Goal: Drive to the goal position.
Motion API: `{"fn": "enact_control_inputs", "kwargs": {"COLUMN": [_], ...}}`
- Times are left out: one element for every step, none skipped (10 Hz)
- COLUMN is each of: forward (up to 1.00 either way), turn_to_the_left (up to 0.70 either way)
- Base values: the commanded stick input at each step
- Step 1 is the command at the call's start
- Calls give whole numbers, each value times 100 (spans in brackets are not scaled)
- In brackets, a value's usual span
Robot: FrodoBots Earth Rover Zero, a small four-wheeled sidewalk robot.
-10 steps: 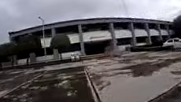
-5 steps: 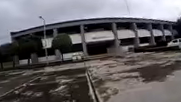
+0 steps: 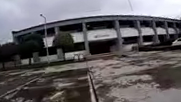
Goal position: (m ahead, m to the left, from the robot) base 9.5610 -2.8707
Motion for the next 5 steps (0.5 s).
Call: {"fn": "enact_control_inputs", "kwargs": {"forward": [70,70,70,70,70], "turn_to_the_left": [0,0,0,-35,-35]}}
